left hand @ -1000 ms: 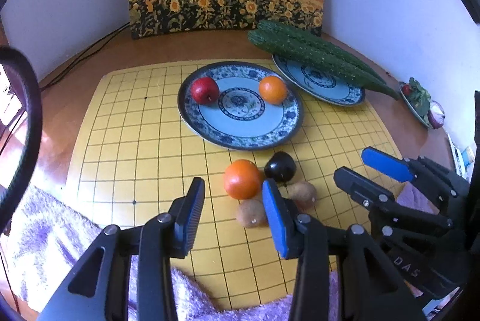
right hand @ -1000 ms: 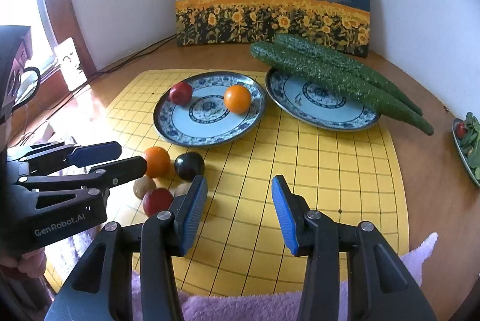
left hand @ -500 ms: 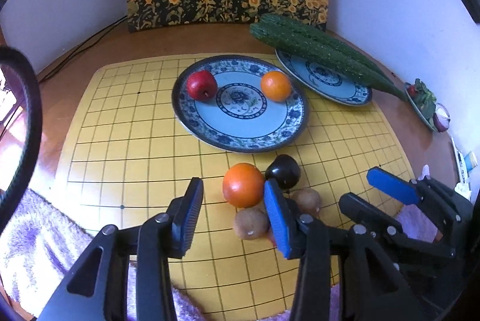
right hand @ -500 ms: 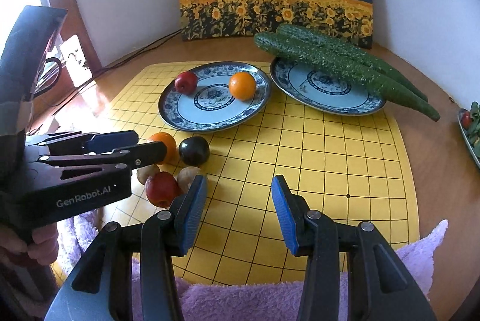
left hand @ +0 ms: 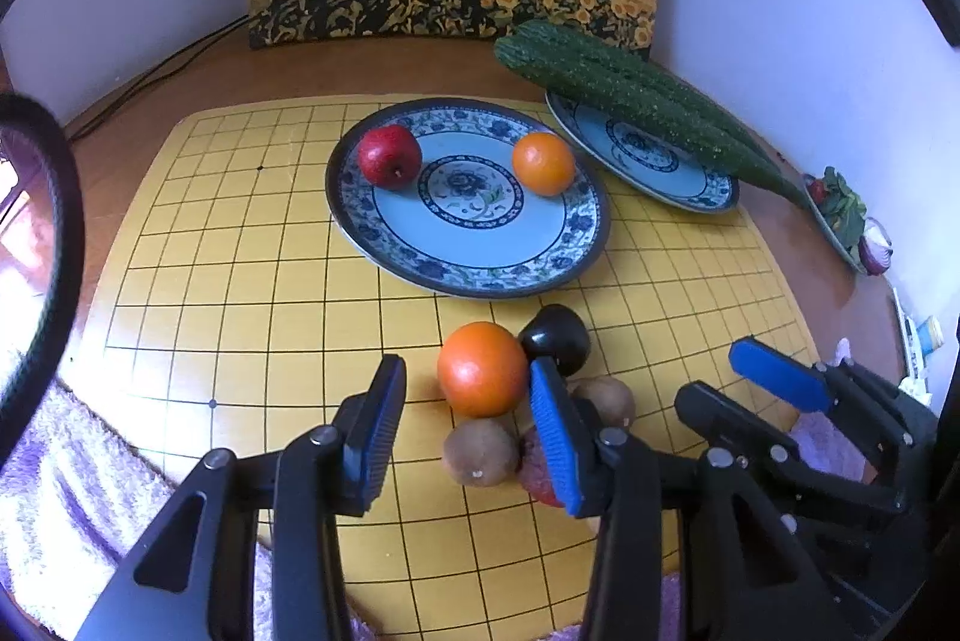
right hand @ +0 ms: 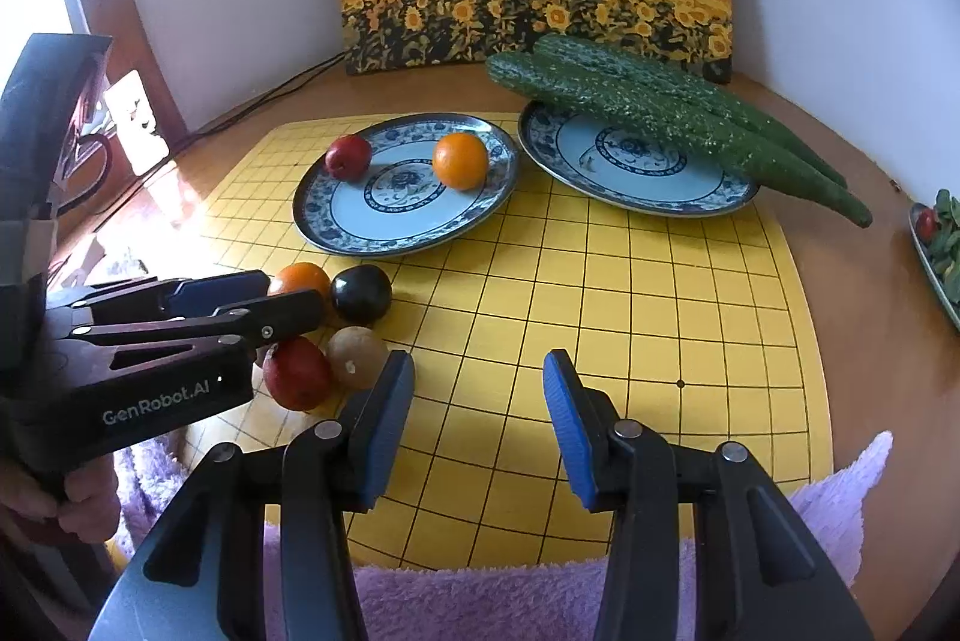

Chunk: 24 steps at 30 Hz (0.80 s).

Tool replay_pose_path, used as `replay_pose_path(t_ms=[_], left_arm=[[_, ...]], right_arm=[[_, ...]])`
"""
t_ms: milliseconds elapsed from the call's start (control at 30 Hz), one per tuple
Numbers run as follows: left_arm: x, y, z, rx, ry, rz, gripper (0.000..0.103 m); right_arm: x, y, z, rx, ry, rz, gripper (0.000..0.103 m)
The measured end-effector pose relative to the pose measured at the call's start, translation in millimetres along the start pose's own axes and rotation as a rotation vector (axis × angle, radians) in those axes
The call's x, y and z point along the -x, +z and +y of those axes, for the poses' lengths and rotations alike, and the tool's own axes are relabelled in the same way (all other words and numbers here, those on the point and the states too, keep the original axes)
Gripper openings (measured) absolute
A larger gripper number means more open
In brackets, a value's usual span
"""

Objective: Organize fruits
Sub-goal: 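Grasp the small orange with the left tool while the right tool moves toward the tan round fruit, then lift the small orange with the left tool while the right tool grasps the tan round fruit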

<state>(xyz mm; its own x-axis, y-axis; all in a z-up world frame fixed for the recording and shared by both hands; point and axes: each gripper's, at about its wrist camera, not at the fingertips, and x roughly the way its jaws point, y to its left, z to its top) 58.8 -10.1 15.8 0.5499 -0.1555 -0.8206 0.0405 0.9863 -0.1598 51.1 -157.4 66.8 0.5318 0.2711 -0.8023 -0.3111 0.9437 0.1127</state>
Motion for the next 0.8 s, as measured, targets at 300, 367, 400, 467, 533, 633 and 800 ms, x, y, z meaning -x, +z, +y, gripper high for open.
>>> replay_pose_path(t_ms=[300, 367, 400, 467, 533, 633, 800], left_arm=[[-1.5, 0.9, -0.7, -0.013, -0.029, -0.008, 0.033], [-1.1, 1.0, -0.5, -0.014, -0.026, -0.011, 0.033], [0.1, 0.8, 0.2, -0.013, -0.025, -0.016, 0.033], [3.2, 0.3, 2.0, -0.011, -0.024, -0.021, 0.033], [7.2, 0.1, 4.8, -0.007, -0.021, -0.028, 0.033], [13.7, 0.1, 10.2, 0.002, -0.004, -0.043, 0.033], [21.2, -0.7, 20.3, 0.029, 0.005, -0.061, 0.033]], right_arm=[[0.6, -2.0, 1.2, -0.008, 0.0, 0.001, 0.046], [0.3, -1.3, 2.3, -0.004, 0.003, 0.002, 0.046], [0.3, -1.2, 3.3, -0.001, 0.004, 0.001, 0.046], [-0.1, -1.2, 6.0, 0.004, 0.008, 0.0, 0.046], [-0.4, -1.4, 8.5, 0.006, 0.013, 0.002, 0.046], [-0.9, -1.7, 12.4, -0.002, 0.041, 0.012, 0.046], [-3.9, -1.3, 20.6, 0.018, 0.046, 0.024, 0.046]])
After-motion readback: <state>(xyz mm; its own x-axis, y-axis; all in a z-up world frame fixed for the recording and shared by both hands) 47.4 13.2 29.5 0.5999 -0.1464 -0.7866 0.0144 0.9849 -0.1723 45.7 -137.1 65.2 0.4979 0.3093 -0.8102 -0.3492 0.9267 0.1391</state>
